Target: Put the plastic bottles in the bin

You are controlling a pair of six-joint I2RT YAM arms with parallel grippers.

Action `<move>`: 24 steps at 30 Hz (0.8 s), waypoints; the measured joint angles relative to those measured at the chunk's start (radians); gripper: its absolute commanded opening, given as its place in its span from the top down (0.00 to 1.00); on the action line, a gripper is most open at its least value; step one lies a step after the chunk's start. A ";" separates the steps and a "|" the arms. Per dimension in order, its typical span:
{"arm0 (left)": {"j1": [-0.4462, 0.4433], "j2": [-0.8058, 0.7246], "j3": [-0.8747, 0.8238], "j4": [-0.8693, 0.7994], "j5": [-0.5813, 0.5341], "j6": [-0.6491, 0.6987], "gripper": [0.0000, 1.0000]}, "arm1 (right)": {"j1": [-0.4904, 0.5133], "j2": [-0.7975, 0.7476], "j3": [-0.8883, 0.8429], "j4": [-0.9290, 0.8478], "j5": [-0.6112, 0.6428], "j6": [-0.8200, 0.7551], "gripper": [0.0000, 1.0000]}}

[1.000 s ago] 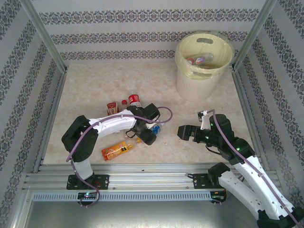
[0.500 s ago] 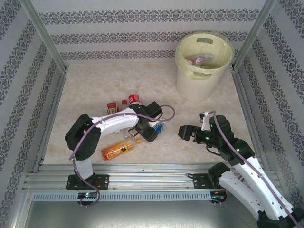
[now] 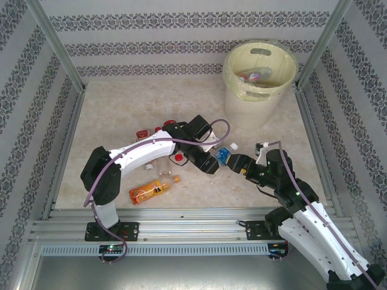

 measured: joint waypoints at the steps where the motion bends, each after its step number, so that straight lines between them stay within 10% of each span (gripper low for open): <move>1: 0.000 0.000 0.000 0.010 0.029 -0.004 0.43 | -0.006 -0.001 -0.002 0.014 0.000 0.011 0.19; 24: 0.019 -0.075 -0.068 0.161 0.227 -0.072 0.42 | -0.059 0.097 -0.046 0.208 -0.013 0.092 0.18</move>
